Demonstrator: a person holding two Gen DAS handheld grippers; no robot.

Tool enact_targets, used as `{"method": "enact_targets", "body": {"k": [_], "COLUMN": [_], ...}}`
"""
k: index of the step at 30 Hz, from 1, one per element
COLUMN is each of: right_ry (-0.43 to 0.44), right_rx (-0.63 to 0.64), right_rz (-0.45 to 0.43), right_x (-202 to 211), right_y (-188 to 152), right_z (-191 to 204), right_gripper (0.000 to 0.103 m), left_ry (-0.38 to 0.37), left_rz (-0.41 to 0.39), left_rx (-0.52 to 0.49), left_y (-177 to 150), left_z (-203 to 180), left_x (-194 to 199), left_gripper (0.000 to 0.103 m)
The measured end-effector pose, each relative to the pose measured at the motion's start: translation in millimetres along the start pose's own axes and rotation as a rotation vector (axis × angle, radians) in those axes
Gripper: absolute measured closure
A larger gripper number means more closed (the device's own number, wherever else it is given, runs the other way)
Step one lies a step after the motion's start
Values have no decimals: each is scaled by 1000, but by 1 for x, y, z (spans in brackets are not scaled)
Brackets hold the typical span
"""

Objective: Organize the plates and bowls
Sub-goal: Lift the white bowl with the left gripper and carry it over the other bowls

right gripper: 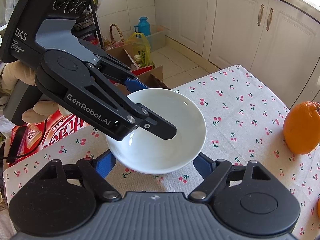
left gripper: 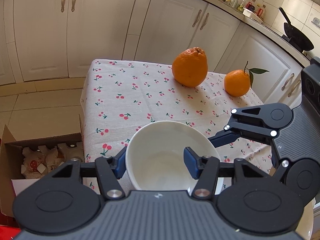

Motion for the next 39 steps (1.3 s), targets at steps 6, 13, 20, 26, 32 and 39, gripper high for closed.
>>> {"method": "enact_targets", "body": {"k": [6, 13, 20, 26, 32, 39], "right_ry": [8, 2, -21, -28, -30, -49], "right_rx": [-15, -23, -17, -25, -47, -52], "right_rz": [-2, -15, -32, -54, -74, -93], "right_x": [9, 27, 53, 77, 98, 126], "right_y": [-2, -7, -16, -27, -43, -66], "right_z": [1, 4, 9, 14, 18, 30], "right_gripper": [16, 16, 16, 16, 16, 16], "left_ry": [-4, -5, -5, 1, -4, -5], "left_rz": [-1, -15, -27, -42, -49, -55], "left_rx": [-5, -27, -58, -84, -106, -137], "left_y": [0, 2, 2, -1, -7, -16], "left_z": [-9, -30, -60, -87, -114, -145], "left_x": [4, 16, 31, 45, 55, 66], "left_gripper": [46, 46, 46, 46, 46, 46]}}
Point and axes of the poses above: each gripper's, at about its wrist camera, not at the fingertips, and x roughly against the way its jaws point, z to its left, y to its top, the point moved 8 cm from there along -x, roughly the way its jaws point
